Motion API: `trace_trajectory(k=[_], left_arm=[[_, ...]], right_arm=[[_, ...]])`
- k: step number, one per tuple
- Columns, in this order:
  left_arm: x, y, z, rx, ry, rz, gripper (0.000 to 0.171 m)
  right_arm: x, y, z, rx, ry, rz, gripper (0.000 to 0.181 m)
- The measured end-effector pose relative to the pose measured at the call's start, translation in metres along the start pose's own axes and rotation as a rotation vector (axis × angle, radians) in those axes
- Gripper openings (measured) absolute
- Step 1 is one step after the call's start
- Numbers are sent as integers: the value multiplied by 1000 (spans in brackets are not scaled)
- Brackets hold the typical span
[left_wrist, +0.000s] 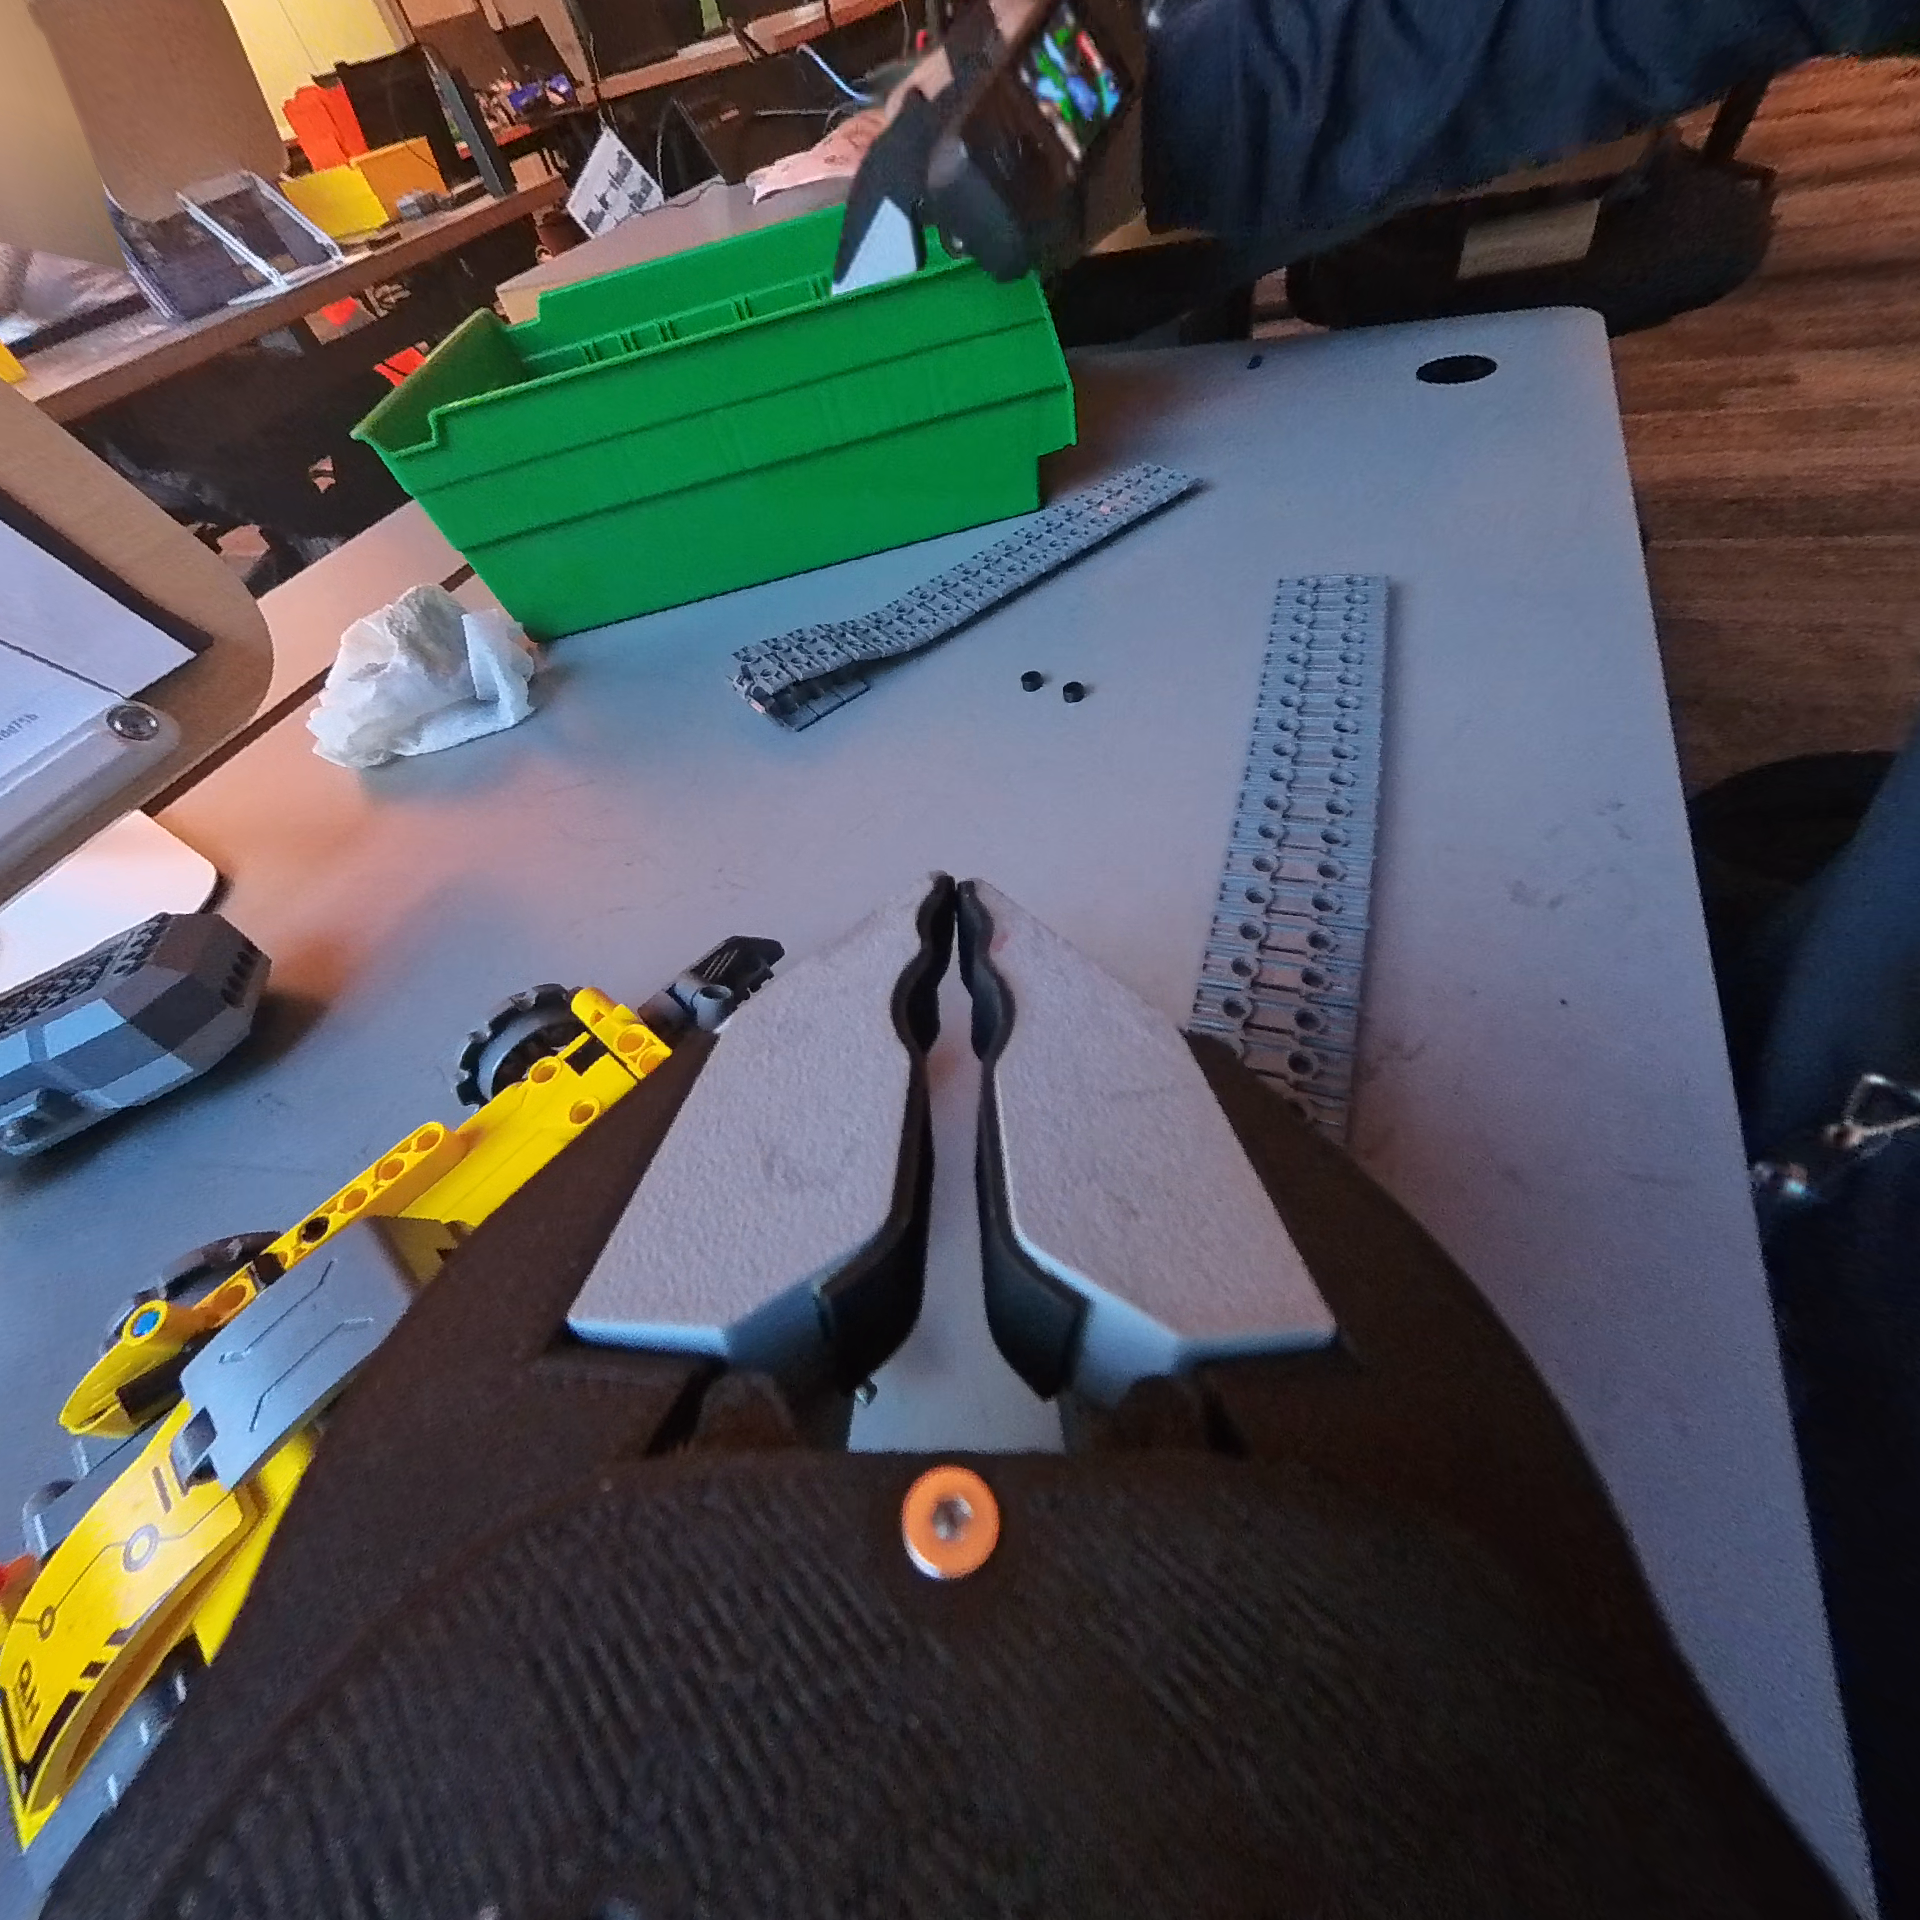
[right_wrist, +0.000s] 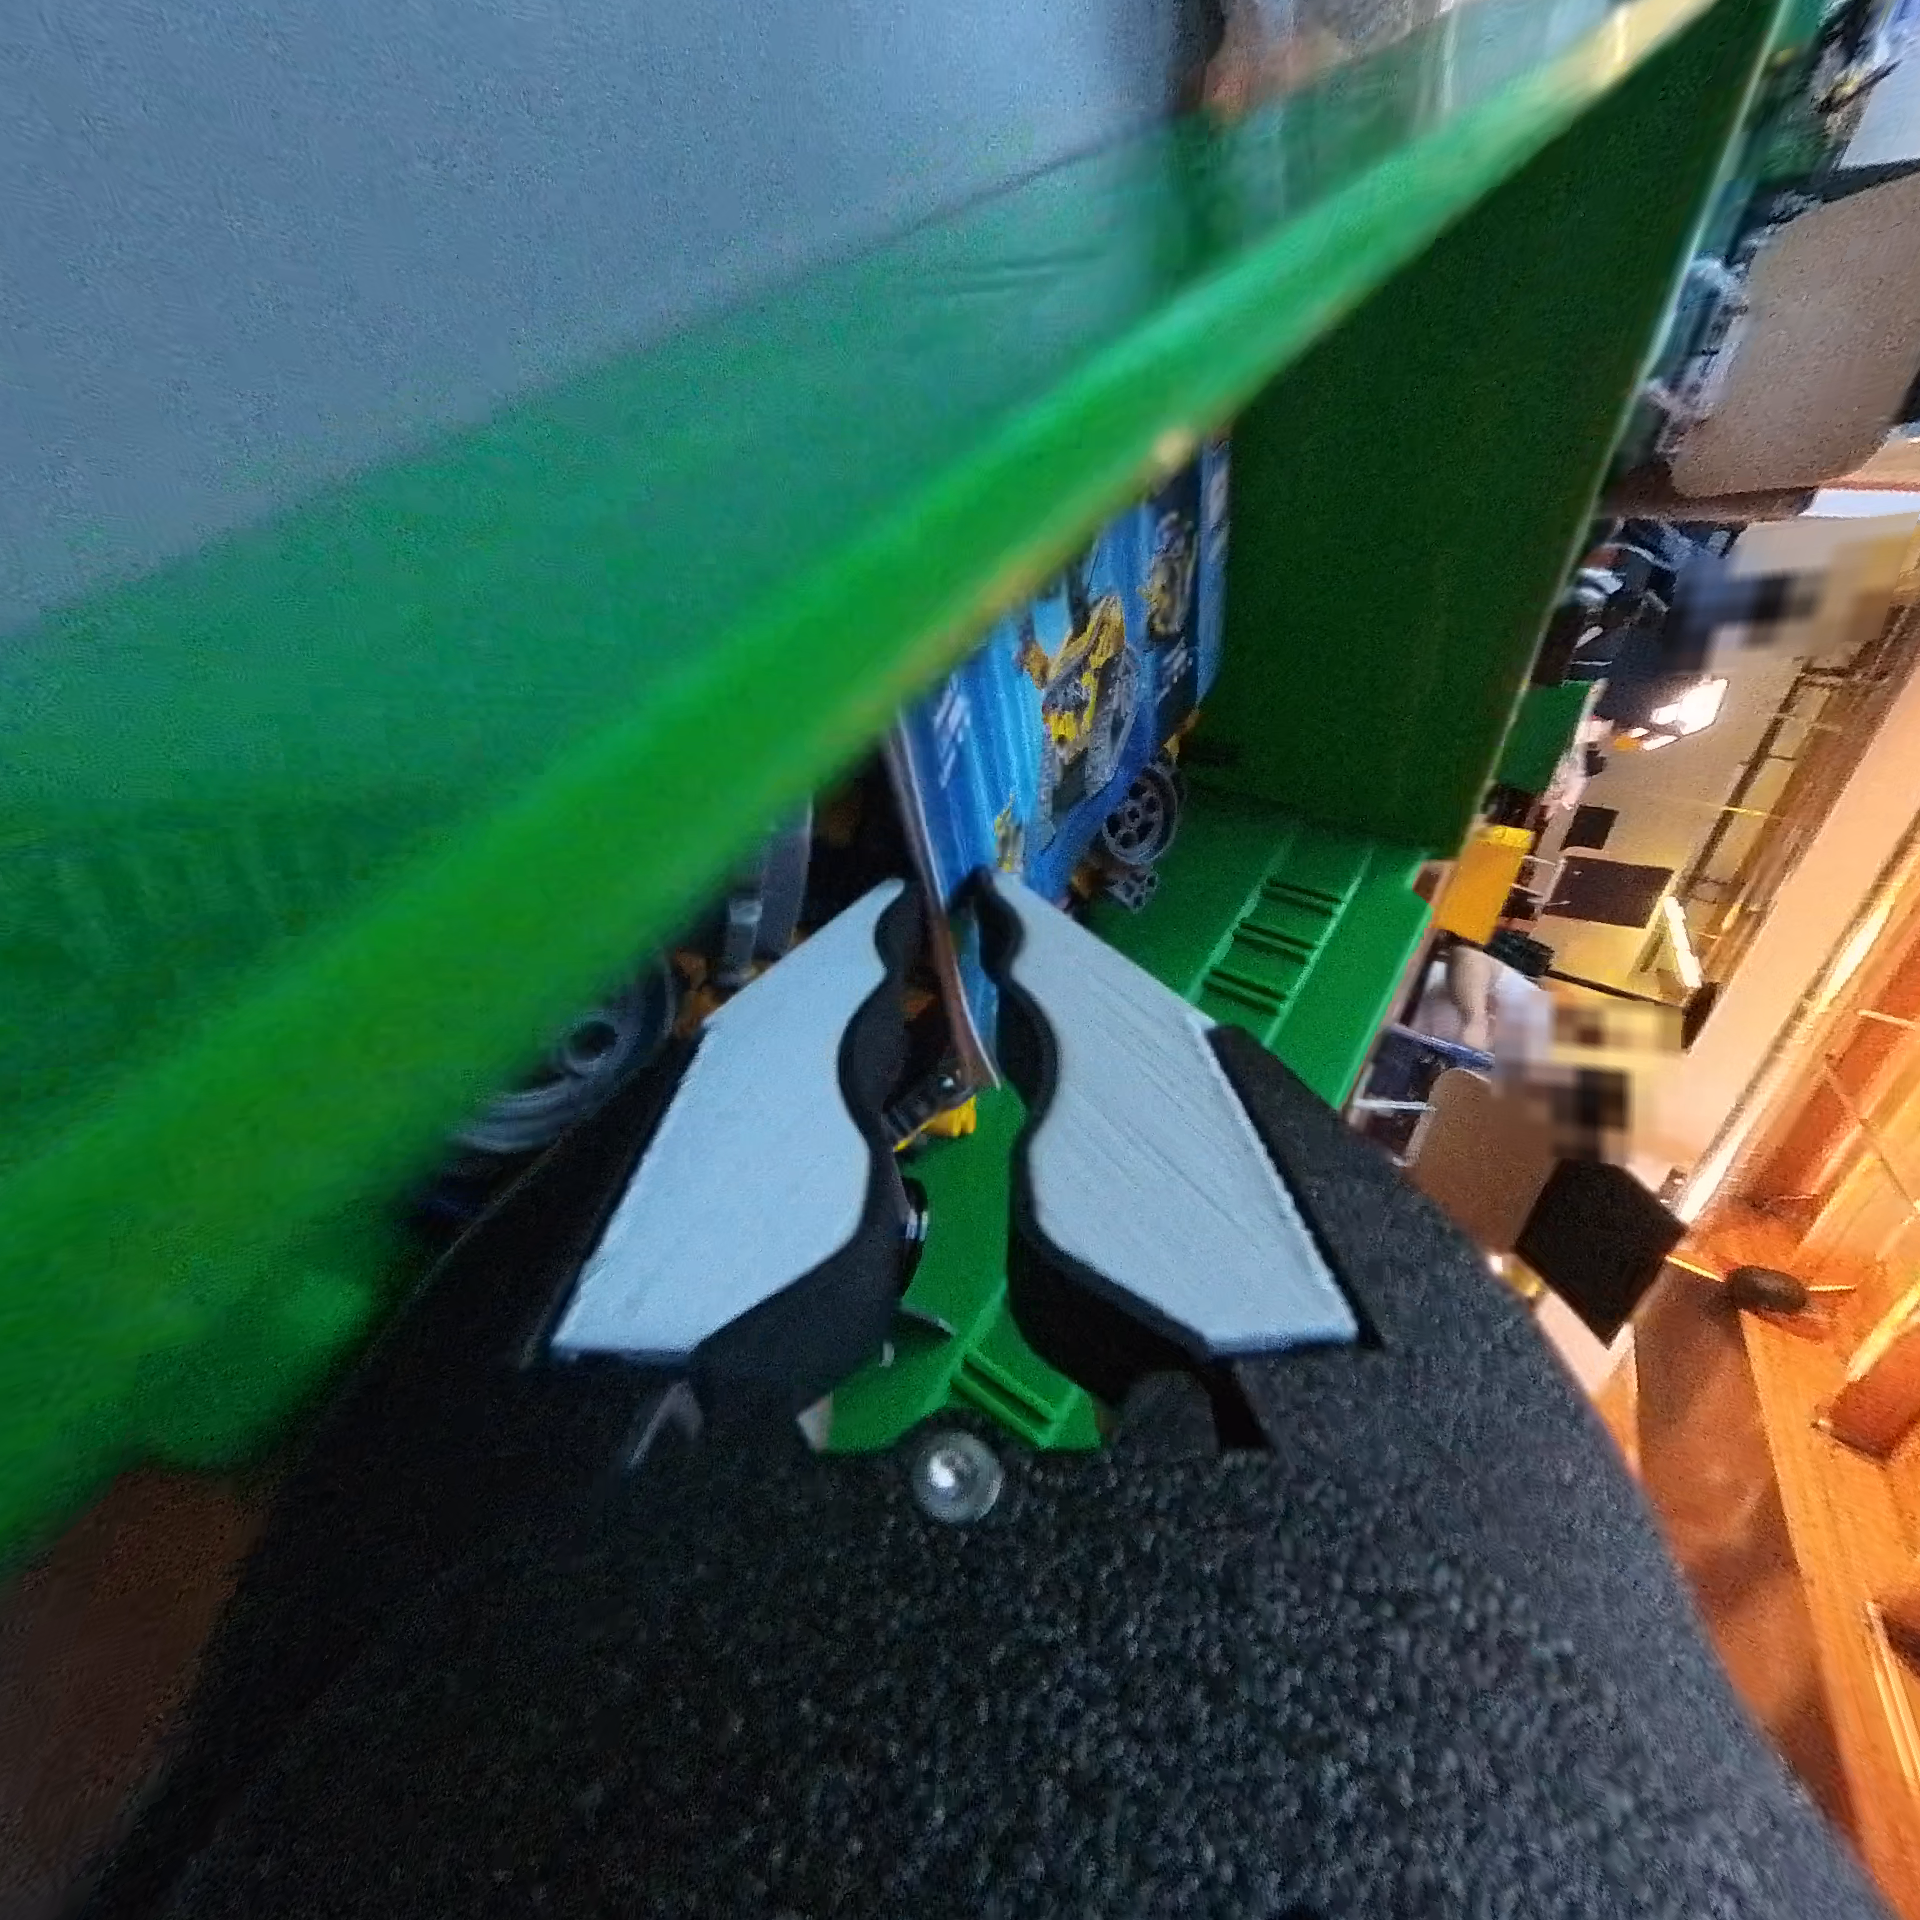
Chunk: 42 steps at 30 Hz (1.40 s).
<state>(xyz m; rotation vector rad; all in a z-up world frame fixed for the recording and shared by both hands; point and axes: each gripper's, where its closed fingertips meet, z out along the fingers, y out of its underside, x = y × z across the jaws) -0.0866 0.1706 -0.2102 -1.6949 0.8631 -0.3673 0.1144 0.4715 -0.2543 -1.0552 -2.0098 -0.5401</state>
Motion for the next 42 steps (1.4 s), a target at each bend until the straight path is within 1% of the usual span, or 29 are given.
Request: trace_trajectory(k=[1, 2, 4, 6, 8, 10, 11, 12, 14, 16, 17, 19, 21, 22, 24, 25, 27, 30, 31, 34, 36, 39, 42], left_arm=[[0, 0, 0, 4, 1, -2, 0], [0, -1, -1, 9, 2, -3, 0], [0, -2, -1, 14, 9, -11, 0], [0, -2, -1, 15, 21, -21, 0], [0, -2, -2, 20, 24, -26, 0], [0, -3, -3, 30, 22, -27, 0], [-1, -4, -3, 33, 21, -29, 0], [-1, -4, -4, 35, 21, -30, 0], [-1, -5, -5, 45, 18, -27, 0], [-1, -7, -6, 59, 14, -22, 0], [-1, -8, -7, 66, 12, -22, 0], [-1, -9, -8, 75, 17, -27, 0], [-1, -10, -9, 84, 21, -33, 0], [-1, -10, -10, 88, 23, -36, 0], [-1, -11, -11, 96, 26, -37, 0], [-1, -12, -11, 101, 25, -36, 0], [-2, -13, -12, 109, 20, -35, 0], [-2, -13, -13, 117, 15, -32, 0], [-2, -14, -14, 121, 12, -31, 0], [-3, -15, -15, 133, 7, -30, 0], [-4, -16, -16, 142, -1, -29, 0], [-5, -18, -19, 164, -18, -28, 0], [-8, -20, -21, 182, -36, -38, 0]], right_arm=[[2, -1, -2, -2, 23, -12, 0], [5, -3, -4, -1, 36, -7, 0], [17, -5, -11, 16, 55, 75, 0], [35, -4, -19, 44, 57, 239, 0], [59, 6, -26, 47, 91, 422, 0], [82, 14, -36, 92, 104, 618, 0], [88, 15, -40, 125, 82, 715, 0], [94, 16, -44, 149, 70, 780, 0], [109, 24, -54, 174, 106, 866, 0], [115, 24, -60, 230, 63, 976, 0], [114, 25, -59, 216, 47, 977, 0], [120, 30, -62, 162, 93, 947, 0], [125, 24, -69, 203, 79, 1002, 0], [122, 22, -68, 183, 66, 986, 0], [127, 27, -71, 116, 121, 916, 0], [135, 27, -78, 135, 145, 949, 0], [144, 22, -86, 197, 131, 1027, 0], [140, 18, -85, 105, 140, 928, 0], [145, 14, -88, 112, 144, 935, 0], [169, 3, -107, 172, 192, 980, 0], [187, -12, -125, 252, 211, 997, 0], [205, -41, -145, 371, 203, 1019, 0], [212, -80, -154, 448, 157, 1008, 0]])
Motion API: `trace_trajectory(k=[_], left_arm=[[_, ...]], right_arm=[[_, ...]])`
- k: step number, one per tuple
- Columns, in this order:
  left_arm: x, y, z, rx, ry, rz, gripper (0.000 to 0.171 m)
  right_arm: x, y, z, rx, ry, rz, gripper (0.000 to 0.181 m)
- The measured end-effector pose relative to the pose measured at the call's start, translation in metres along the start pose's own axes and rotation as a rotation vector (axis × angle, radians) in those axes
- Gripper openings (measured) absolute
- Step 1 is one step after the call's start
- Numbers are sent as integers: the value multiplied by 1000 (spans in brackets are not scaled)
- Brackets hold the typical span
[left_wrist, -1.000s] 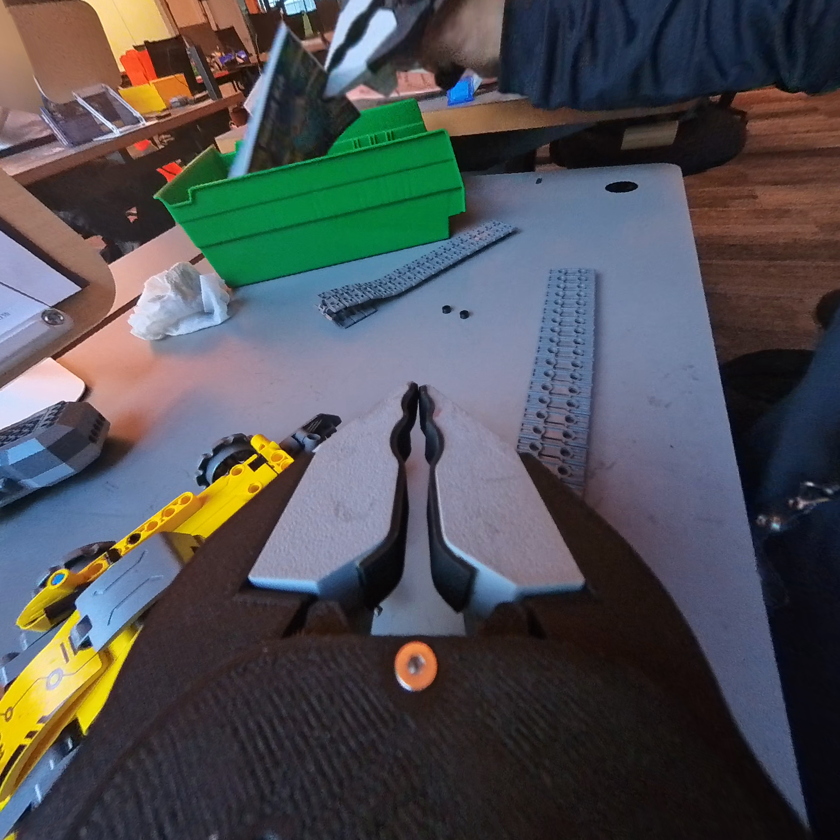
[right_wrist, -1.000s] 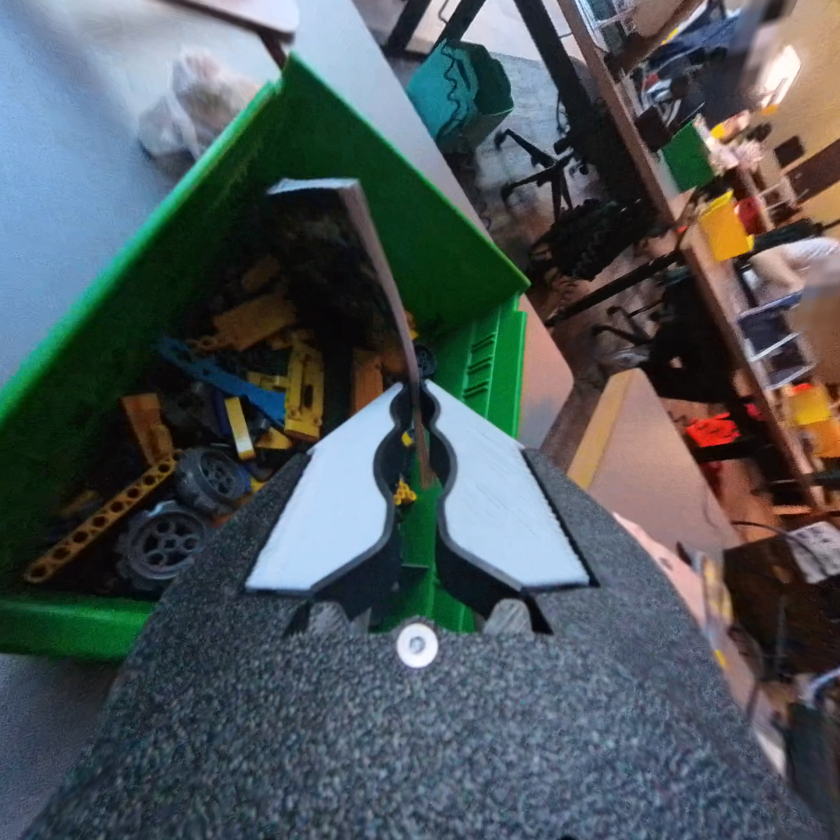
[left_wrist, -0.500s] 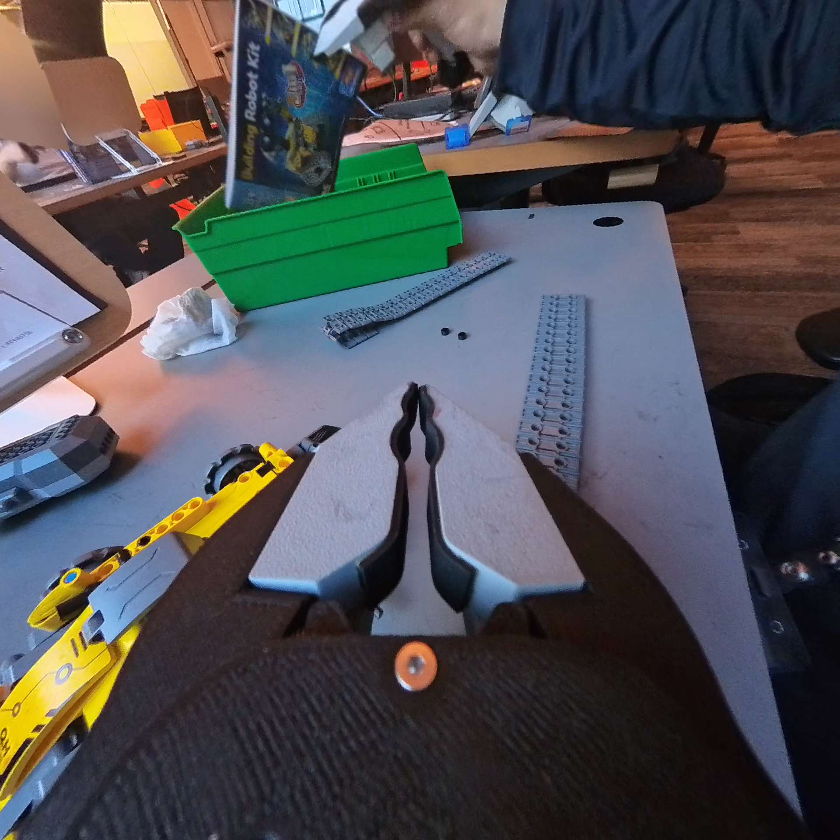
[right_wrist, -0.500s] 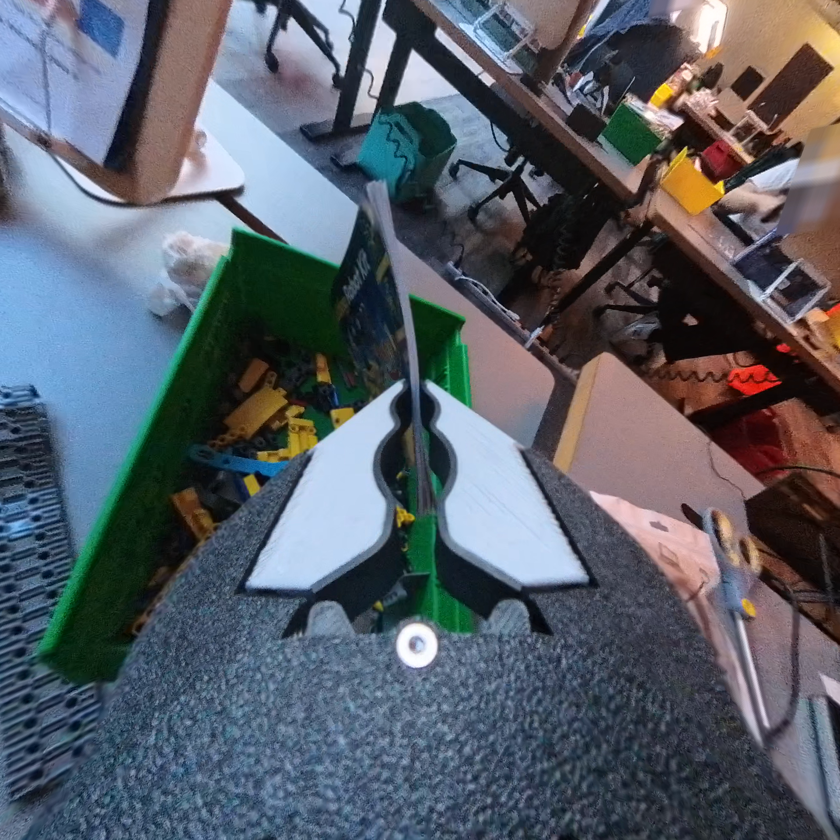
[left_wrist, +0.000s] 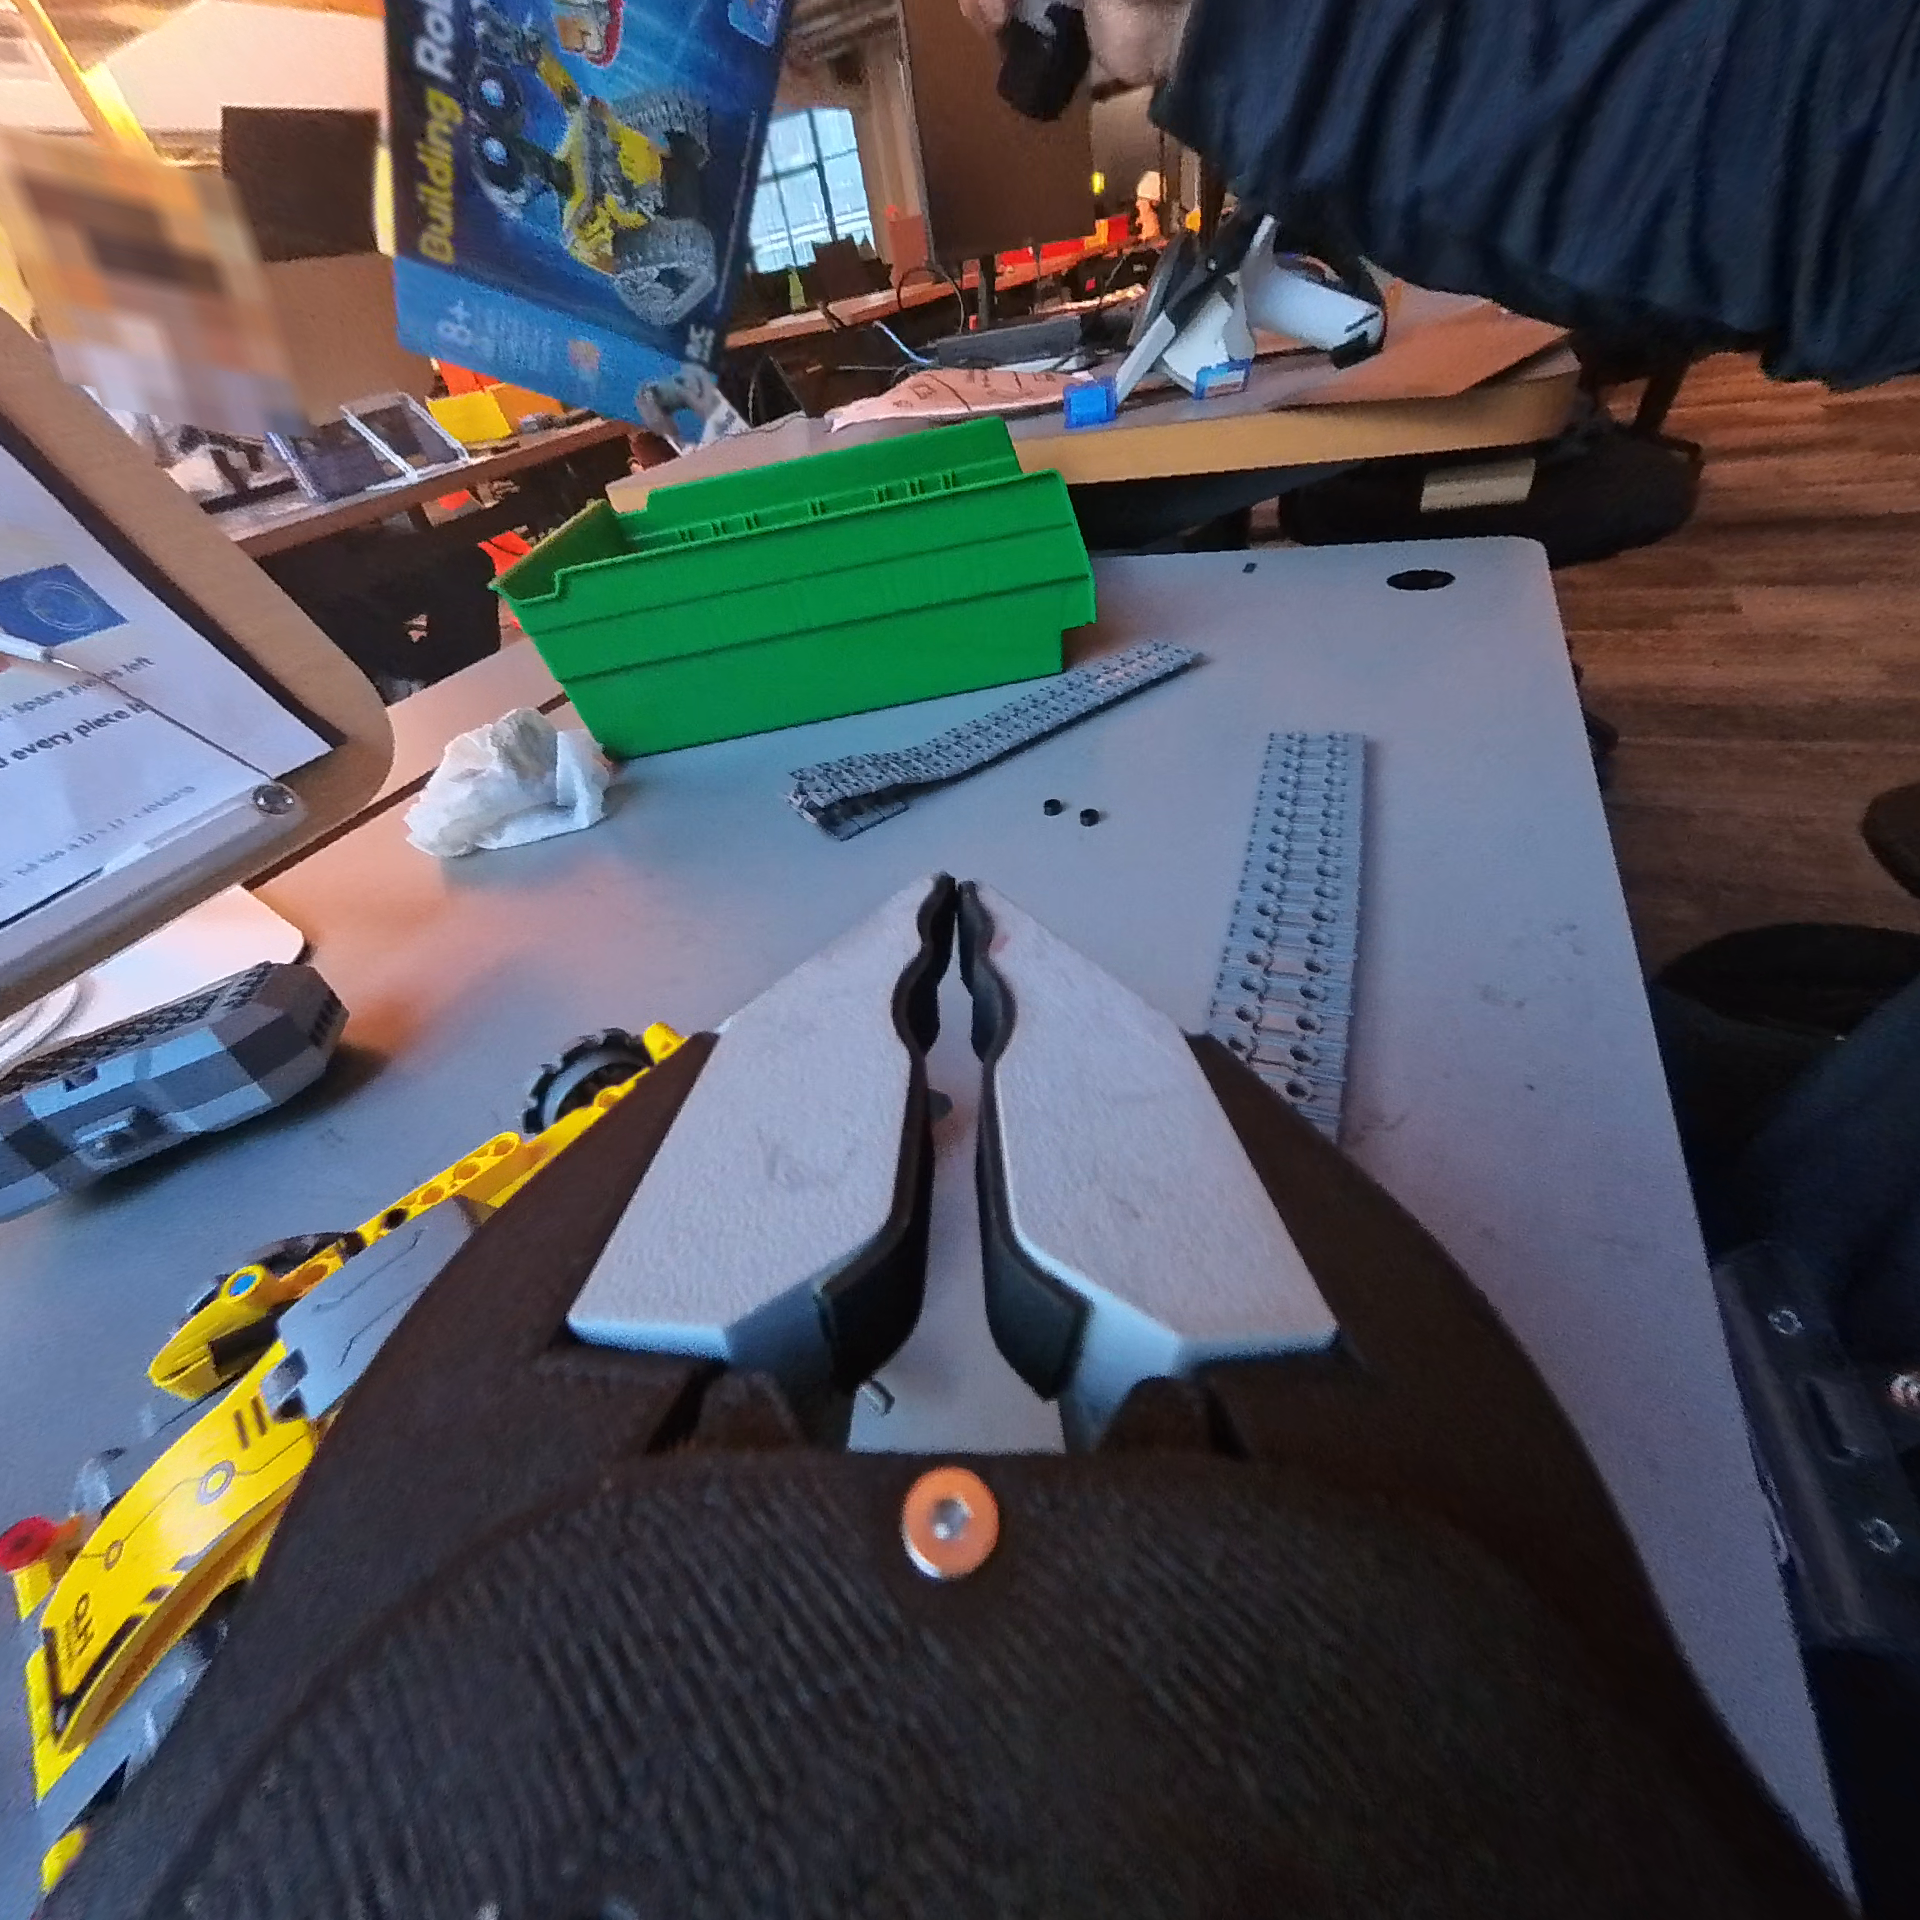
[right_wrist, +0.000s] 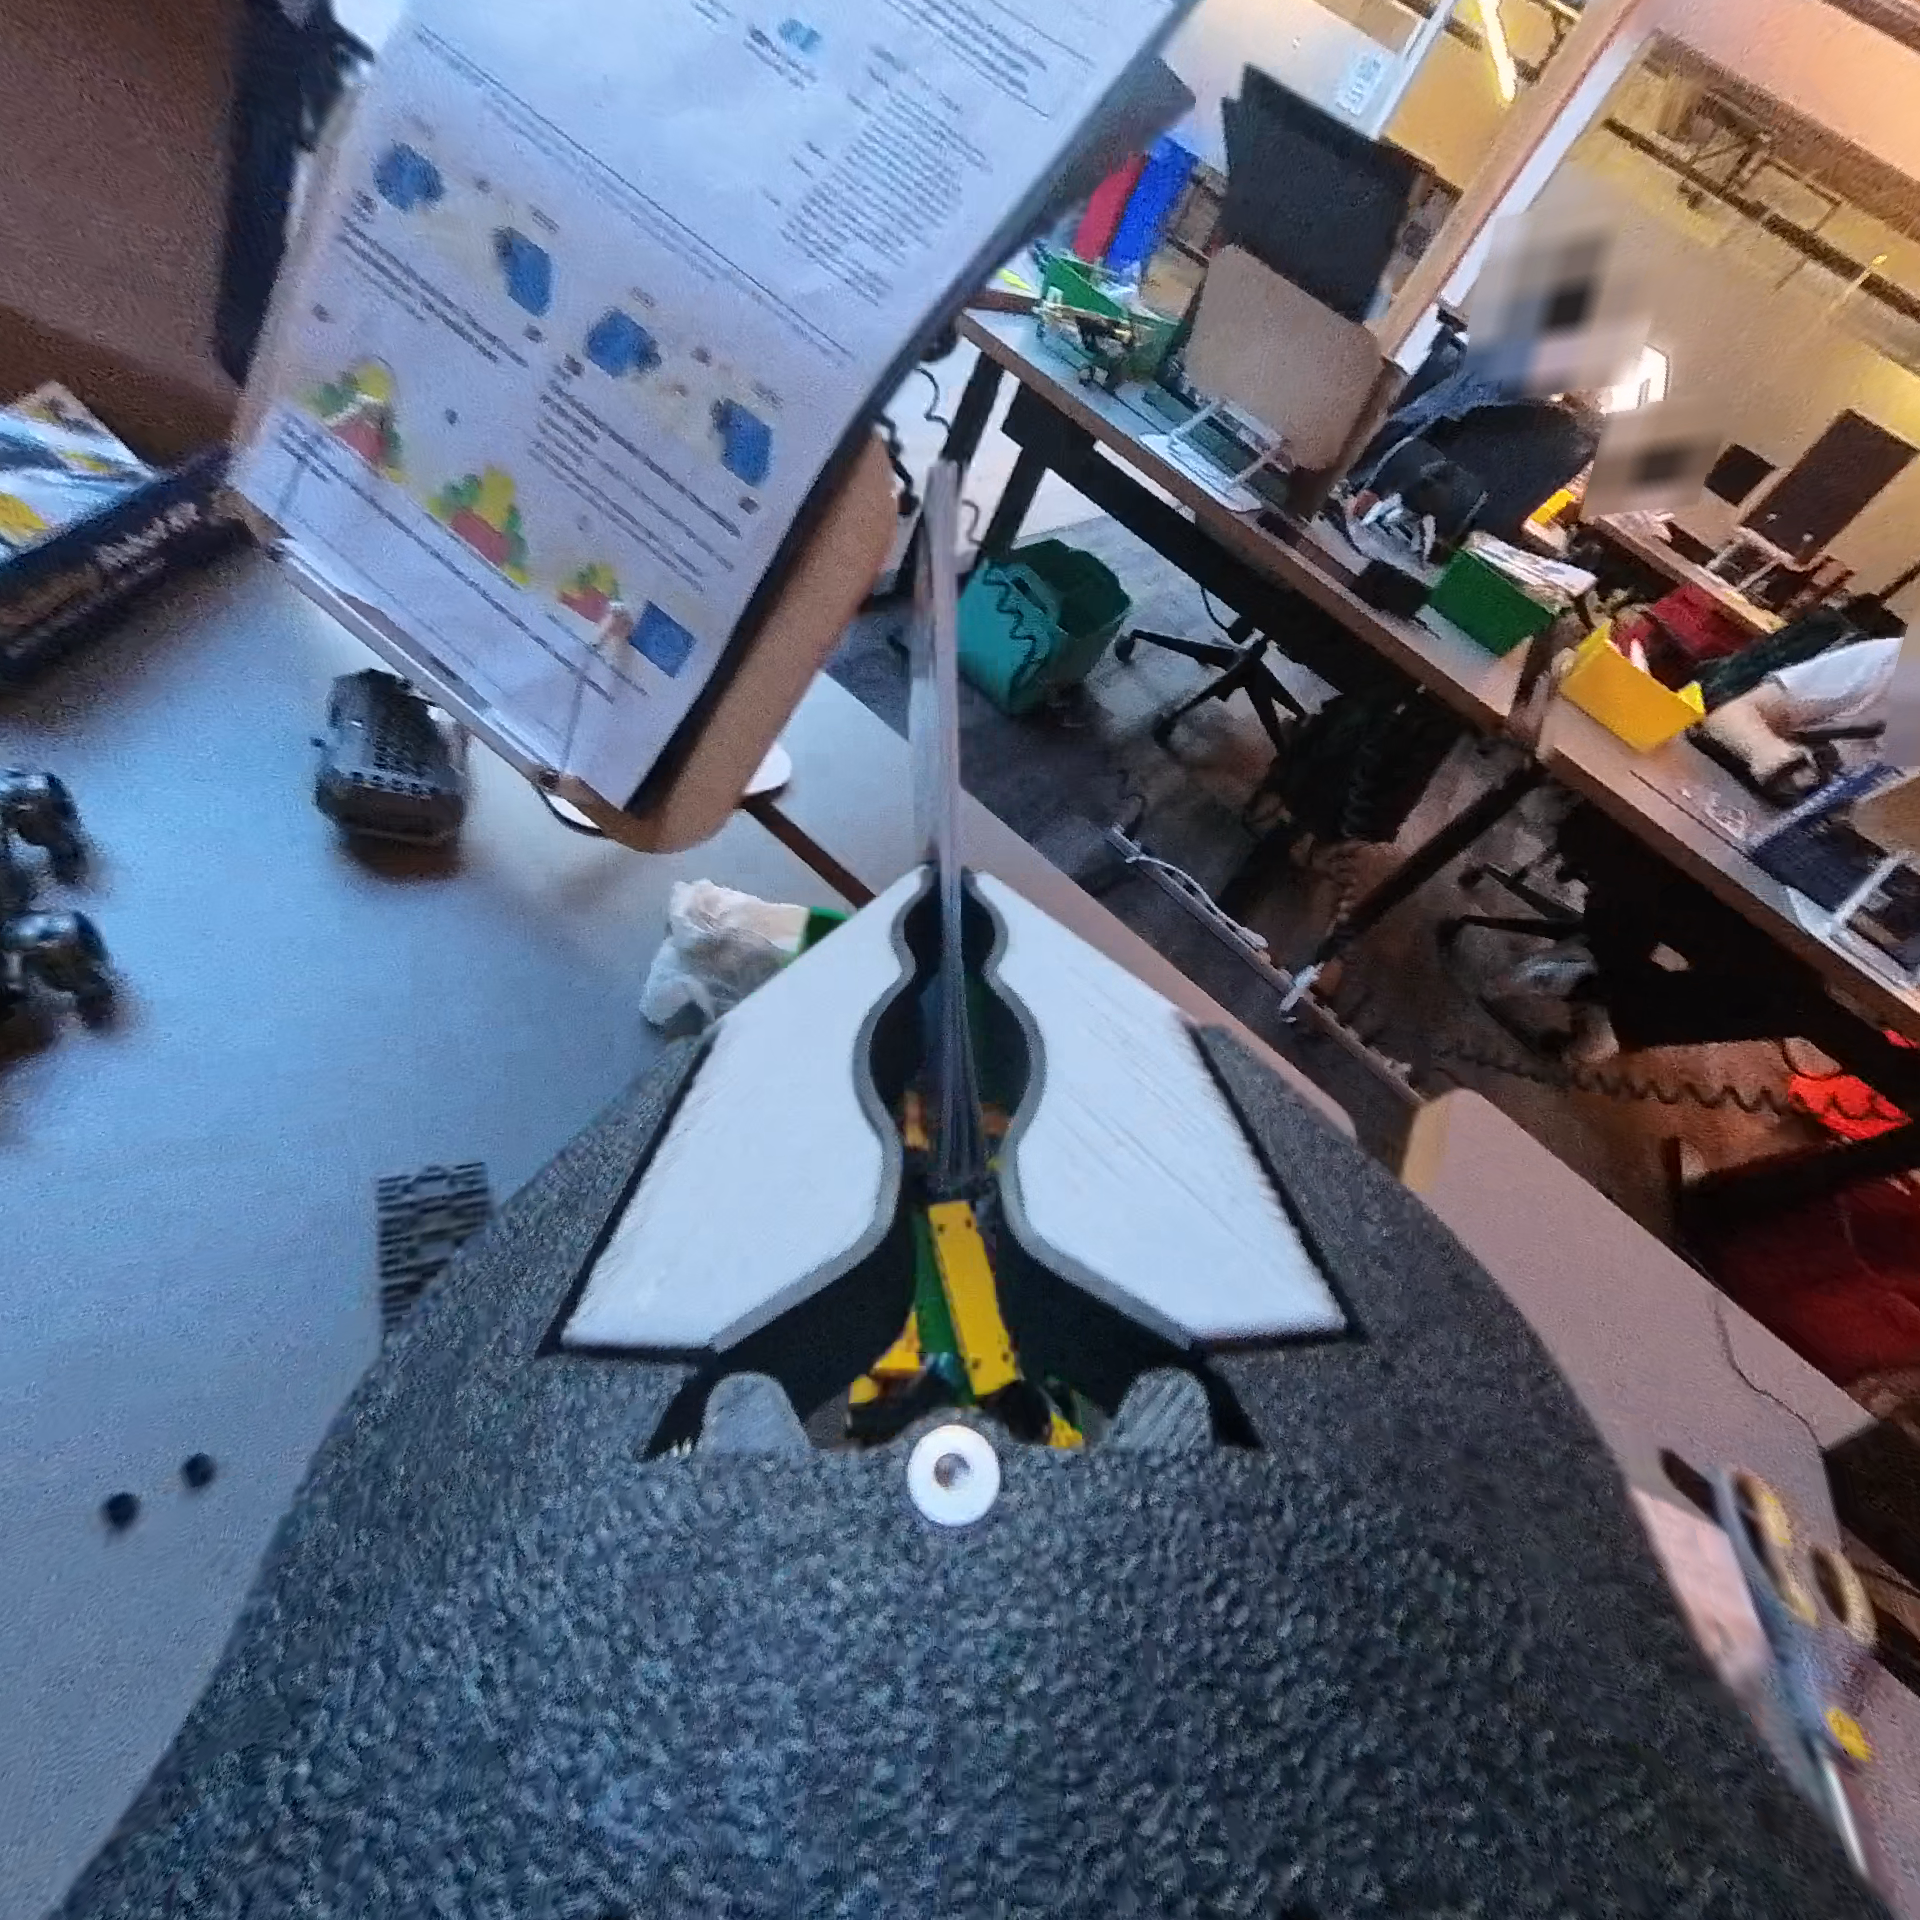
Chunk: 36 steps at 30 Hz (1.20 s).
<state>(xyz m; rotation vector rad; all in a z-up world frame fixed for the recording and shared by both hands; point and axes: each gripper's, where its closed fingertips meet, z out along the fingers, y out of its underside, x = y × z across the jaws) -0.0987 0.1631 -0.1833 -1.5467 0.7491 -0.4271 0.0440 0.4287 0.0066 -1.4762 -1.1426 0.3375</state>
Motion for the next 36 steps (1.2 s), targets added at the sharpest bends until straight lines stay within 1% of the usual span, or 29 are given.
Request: trace_trajectory(k=[3, 8, 11, 13, 15, 17, 20, 23, 27, 30, 33, 35, 36], left_arm=[[-1, -3, -2, 21, -7, -7, 0], [1, -5, -4, 36, 2, -9, 0], [6, -5, -3, 37, 20, 3, 0], [9, -5, -1, 36, 30, 14, 0], [11, -7, -1, 40, 32, 33, 0], [13, -8, -1, 50, 26, 51, 0], [16, -8, -1, 45, 35, 66, 0], [19, -7, 0, 38, 37, 87, 0], [21, -7, 0, 33, 37, 103, 0], [22, -7, -1, 30, 37, 103, 0], [21, -7, -2, 32, 34, 92, 0], [18, -7, -3, 33, 24, 77, 0], [16, -7, -4, 34, 16, 68, 0]], right_arm=[[-31, -11, 17, 0, -49, -46, 0], [-78, -16, 49, -11, -143, -59, 0], [-116, -30, 66, 0, -214, -79, 0], [-148, -49, 80, 22, -272, -101, 0], [-182, -76, 94, 58, -340, -110, 0], [-217, -107, 110, 101, -434, -80, 0], [-270, -148, 145, 130, -545, -6, 0], [-320, -170, 188, 111, -609, 46, 0], [-379, -166, 246, 23, -643, 110, 0], [-400, -152, 283, -57, -602, 145, 0], [-406, -140, 297, -140, -614, 195, 0], [-397, -134, 295, -186, -596, 140, 3], [-387, -131, 295, -194, -550, 77, 7]])
